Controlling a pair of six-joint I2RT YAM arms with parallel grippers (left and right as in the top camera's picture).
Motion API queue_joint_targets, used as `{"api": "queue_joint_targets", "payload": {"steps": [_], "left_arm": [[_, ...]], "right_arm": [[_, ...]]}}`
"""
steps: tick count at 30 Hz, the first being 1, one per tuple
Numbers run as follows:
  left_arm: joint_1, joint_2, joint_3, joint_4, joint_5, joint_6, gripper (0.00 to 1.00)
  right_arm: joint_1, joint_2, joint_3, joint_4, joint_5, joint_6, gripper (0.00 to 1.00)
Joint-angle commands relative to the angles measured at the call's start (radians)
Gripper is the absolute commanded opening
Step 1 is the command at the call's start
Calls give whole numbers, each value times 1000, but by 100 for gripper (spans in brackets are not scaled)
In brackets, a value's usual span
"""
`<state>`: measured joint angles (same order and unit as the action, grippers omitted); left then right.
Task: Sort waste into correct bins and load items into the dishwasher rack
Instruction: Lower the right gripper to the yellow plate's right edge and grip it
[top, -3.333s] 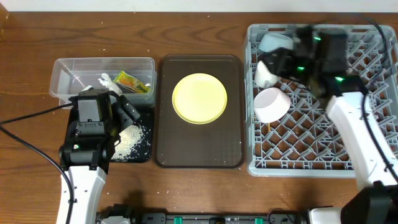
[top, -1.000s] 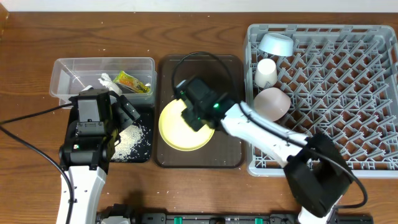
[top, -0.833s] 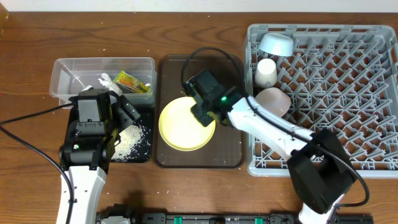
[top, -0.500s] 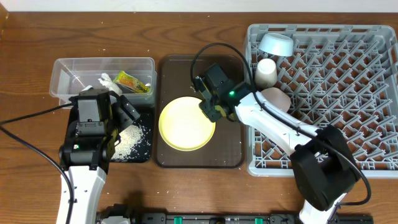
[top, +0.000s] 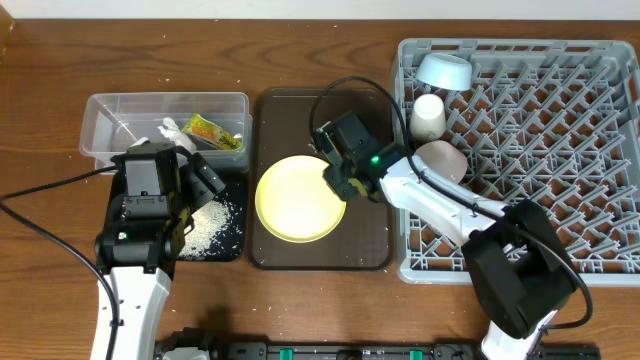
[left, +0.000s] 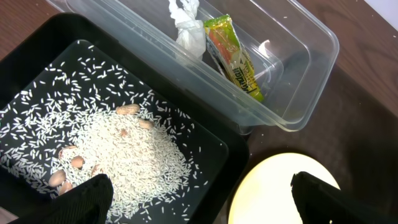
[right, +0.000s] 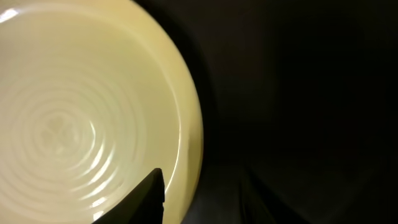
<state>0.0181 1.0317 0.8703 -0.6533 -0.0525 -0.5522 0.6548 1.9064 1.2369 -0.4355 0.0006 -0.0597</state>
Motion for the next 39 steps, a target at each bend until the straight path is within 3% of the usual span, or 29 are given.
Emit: {"api": "queue_joint_targets", "payload": {"steps": [1, 12, 18, 25, 39], "left_arm": [[4, 1, 14, -2, -11, 5, 95], [4, 1, 14, -1, -11, 5, 95], [4, 1, 14, -1, -11, 5, 95], [4, 1, 14, -2, -11, 5, 95], [4, 1, 14, -2, -11, 5, 95]], "right_arm": [[-6, -3, -39, 30, 10, 3, 35], [-6, -2, -138, 157, 10, 17, 30], [-6, -2, -142, 159, 15, 21, 23], [-6, -2, -142, 159, 142, 21, 21], [1, -2, -142, 152, 43, 52, 15]]}}
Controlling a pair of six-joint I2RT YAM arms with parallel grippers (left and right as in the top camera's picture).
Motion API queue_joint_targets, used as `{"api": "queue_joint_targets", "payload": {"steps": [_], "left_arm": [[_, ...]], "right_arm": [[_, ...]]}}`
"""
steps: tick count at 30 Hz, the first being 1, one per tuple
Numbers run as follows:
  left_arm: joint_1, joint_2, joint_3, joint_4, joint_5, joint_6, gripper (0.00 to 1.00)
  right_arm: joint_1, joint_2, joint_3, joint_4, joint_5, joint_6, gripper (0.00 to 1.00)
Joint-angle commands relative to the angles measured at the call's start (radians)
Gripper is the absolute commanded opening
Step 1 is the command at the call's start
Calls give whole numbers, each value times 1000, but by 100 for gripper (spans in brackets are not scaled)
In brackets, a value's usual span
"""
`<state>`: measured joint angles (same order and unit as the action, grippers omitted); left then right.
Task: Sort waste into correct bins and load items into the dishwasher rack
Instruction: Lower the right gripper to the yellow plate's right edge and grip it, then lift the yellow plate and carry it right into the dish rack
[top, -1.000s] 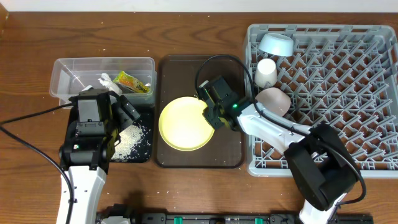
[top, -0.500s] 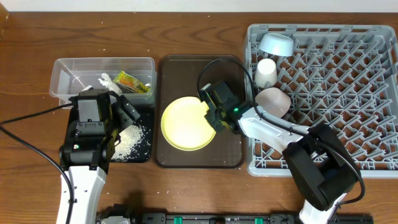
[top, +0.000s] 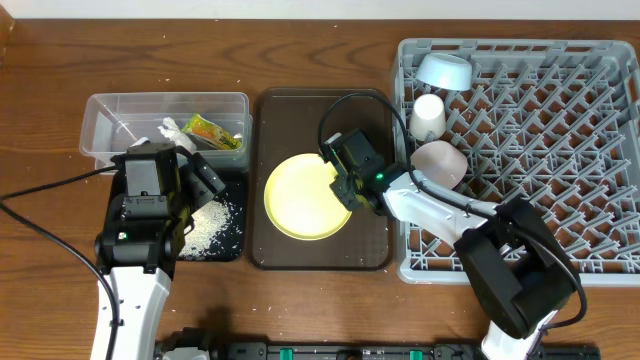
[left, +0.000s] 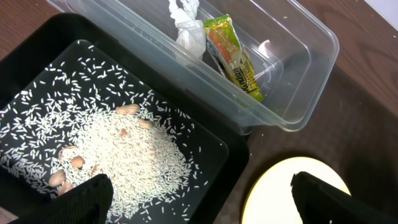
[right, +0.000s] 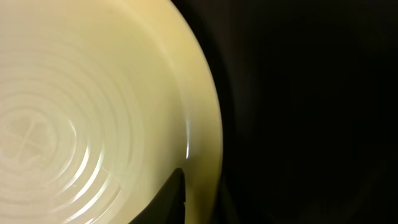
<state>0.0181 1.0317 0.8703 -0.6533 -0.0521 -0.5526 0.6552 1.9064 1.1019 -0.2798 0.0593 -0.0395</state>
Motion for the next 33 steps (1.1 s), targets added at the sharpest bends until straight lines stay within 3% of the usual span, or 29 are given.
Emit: {"api": "queue_joint_targets", "payload": {"steps": [1, 13, 26, 33], "left_arm": [[4, 1, 14, -2, -12, 5, 95], [4, 1, 14, -2, -11, 5, 95], [4, 1, 14, -2, -11, 5, 95], [4, 1, 14, -2, -11, 5, 95]], "right_arm": [[1, -2, -7, -4, -15, 32, 15], [1, -2, -18, -4, -15, 43, 6], [1, 0, -19, -38, -15, 46, 11], [0, 9, -19, -29, -15, 46, 1]]}}
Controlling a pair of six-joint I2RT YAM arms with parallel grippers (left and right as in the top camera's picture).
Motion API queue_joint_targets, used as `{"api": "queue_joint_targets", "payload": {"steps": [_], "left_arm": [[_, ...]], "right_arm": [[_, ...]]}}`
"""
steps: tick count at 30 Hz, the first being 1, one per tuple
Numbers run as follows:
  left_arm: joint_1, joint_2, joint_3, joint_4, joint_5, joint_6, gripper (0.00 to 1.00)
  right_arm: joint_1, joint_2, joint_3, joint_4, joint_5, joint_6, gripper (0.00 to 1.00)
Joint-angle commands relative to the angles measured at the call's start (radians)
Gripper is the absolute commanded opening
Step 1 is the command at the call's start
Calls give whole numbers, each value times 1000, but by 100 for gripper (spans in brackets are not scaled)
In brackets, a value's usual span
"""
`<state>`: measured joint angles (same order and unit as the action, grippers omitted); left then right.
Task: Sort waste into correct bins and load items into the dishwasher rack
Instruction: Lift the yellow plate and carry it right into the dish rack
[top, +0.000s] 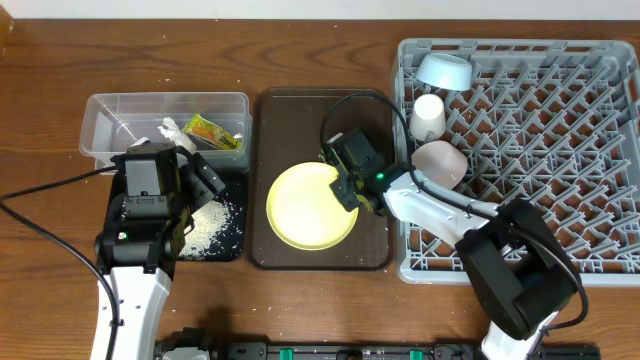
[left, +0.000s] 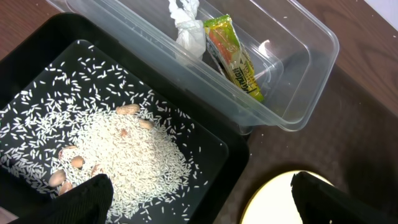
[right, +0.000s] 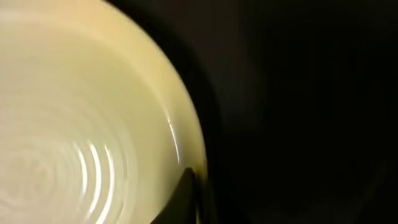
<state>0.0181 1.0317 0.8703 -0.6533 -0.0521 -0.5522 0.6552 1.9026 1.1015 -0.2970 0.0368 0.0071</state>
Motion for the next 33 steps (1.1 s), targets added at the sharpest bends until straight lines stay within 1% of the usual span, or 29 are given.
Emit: {"api": "queue_joint_targets", "payload": {"steps": [1, 4, 8, 11, 17, 20, 24, 28, 33], "left_arm": [[4, 1, 14, -2, -11, 5, 95], [4, 1, 14, -2, -11, 5, 95], [4, 1, 14, -2, -11, 5, 95], [4, 1, 14, -2, -11, 5, 95], [4, 1, 14, -2, -11, 5, 95], [4, 1, 14, -2, -11, 5, 95], [4, 1, 14, -2, -11, 5, 95], [4, 1, 14, -2, -11, 5, 95], [4, 1, 14, -1, -11, 5, 95]], "right_arm": [[0, 12, -17, -6, 7, -1, 1], [0, -6, 4, 0, 9, -1, 1], [0, -100, 72, -8, 45, -2, 1], [0, -206, 131, -14, 169, -48, 1], [0, -406, 171, -9, 512, -246, 1], [-12, -473, 171, -10, 710, -327, 1], [-44, -520, 171, -13, 940, -391, 1], [-85, -527, 171, -63, 1091, -443, 1], [-169, -526, 159, -185, 1112, -441, 1]]}}
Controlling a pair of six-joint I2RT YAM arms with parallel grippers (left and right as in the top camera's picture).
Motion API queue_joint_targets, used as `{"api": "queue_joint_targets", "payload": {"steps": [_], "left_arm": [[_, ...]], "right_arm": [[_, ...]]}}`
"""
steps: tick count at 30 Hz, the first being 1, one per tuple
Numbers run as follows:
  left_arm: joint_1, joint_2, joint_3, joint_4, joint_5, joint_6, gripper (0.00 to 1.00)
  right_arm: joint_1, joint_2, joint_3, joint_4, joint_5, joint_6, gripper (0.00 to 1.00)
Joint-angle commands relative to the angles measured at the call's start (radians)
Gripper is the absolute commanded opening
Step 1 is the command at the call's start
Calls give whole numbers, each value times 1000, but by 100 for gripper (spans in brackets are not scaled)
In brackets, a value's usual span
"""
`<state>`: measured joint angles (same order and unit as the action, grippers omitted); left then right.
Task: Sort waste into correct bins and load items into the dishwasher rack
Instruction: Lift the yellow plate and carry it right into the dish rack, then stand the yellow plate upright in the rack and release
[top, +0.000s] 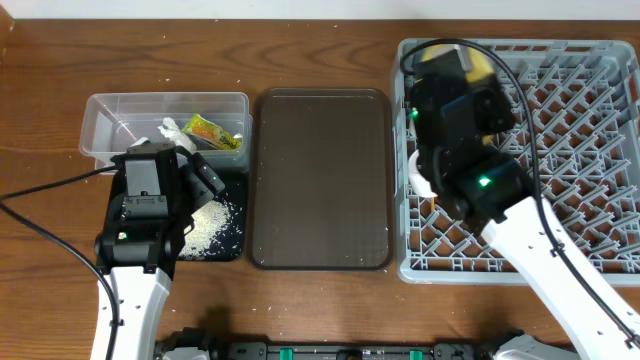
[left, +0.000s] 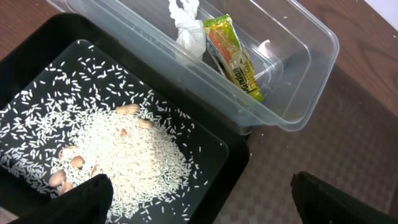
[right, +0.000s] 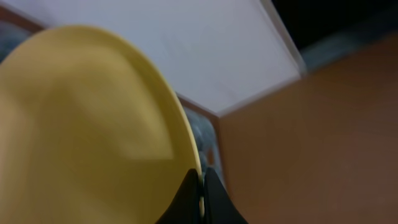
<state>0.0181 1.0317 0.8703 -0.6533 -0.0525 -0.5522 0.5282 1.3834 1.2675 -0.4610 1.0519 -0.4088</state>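
A pale yellow plate (right: 93, 124) is held on edge, my right gripper (right: 200, 190) shut on its rim. In the overhead view only slivers of the plate (top: 480, 62) show past the raised right arm, above the back-left corner of the grey dishwasher rack (top: 560, 150). My left gripper (left: 199, 208) is open and holds nothing; it hangs over the near right edge of the black bin of rice and peanuts (left: 118, 155). The clear bin (left: 298, 74) holds a green-yellow wrapper (left: 233, 56) and a crumpled tissue (left: 186, 28).
A brown tray (top: 320, 180) lies between the bins and the rack with nothing on it. A few grains of rice are scattered on the wooden table (top: 50, 200) near the tray's front. The right arm hides the rack's back-left cells.
The plate lay on the tray with my right gripper at its right rim; now it is off the tray, held on edge above the rack's back-left corner. The left arm has not moved.
First the plate lay left of centre on the tray with my right fingers at its right rim. At the two later moments it lay further right, then nearer the tray's front right. Now it is gripped by the rim over the rack.
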Motion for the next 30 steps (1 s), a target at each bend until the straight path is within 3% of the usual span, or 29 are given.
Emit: {"api": "queue_joint_targets", "payload": {"steps": [1, 6, 13, 21, 30], "left_arm": [[4, 1, 14, -2, -11, 5, 95], [4, 1, 14, -2, -11, 5, 95], [4, 1, 14, -2, -11, 5, 95], [4, 1, 14, -2, -11, 5, 95], [4, 1, 14, -2, -11, 5, 95]], "right_arm": [[-56, -6, -11, -33, 96, -24, 1], [-122, 9, -15, -118, 70, 29, 1], [-162, 75, -22, -282, 15, 288, 1], [-163, 211, -22, -282, 13, 291, 1], [-161, 271, -22, -166, 13, 288, 1]]}}
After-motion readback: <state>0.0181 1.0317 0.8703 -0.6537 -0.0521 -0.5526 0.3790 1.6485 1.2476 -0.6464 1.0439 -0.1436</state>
